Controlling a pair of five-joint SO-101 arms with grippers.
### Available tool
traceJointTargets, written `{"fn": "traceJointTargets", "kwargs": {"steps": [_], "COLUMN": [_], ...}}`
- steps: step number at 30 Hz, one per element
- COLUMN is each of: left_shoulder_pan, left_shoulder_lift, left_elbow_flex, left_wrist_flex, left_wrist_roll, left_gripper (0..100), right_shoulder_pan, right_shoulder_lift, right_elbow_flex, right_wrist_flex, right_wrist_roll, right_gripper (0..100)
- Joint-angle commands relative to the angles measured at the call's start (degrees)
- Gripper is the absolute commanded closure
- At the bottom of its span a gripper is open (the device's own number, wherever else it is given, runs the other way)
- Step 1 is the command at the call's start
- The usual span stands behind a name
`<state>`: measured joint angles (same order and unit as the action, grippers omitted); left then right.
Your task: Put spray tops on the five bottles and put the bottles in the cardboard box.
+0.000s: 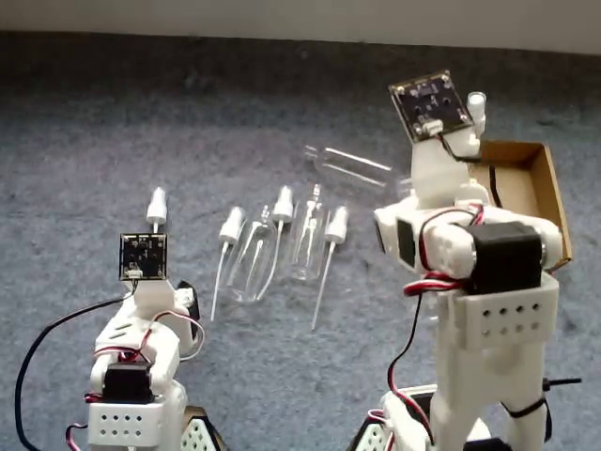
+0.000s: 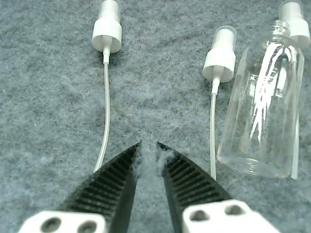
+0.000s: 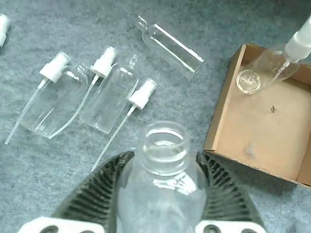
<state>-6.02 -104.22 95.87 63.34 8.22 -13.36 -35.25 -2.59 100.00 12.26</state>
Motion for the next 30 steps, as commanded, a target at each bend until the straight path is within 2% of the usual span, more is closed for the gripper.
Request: {"fn": "traceJointTargets", "kwargs": {"steps": [1, 13, 26, 30], "left_shoulder_pan": [1.0, 0.8, 0.9, 0.9], "left_shoulder_lift": [-0.3, -0.3, -0.3, -0.3], "left_elbow_flex": [1.3, 1.3, 1.3, 1.3], "left_wrist_flex": [-0.9, -0.9, -0.8, -0.8], "left_wrist_roll": [0.0, 0.0, 0.0, 0.0], "left_gripper": [99, 99, 99, 99], "right_shoulder_pan": [0.4, 0.4, 0.4, 0.4], "right_shoulder_lift": [-7.1, -27.9, -46.1, -49.4], "right_elbow_flex": [6.6, 42.4, 67.0, 71.3], "right_wrist_flex": [-3.6, -27.1, -46.0, -49.5], "right_wrist_roll": [-0.6, -0.6, -0.7, -7.8], "right_gripper": [89.1, 89.1, 89.2, 89.2]}}
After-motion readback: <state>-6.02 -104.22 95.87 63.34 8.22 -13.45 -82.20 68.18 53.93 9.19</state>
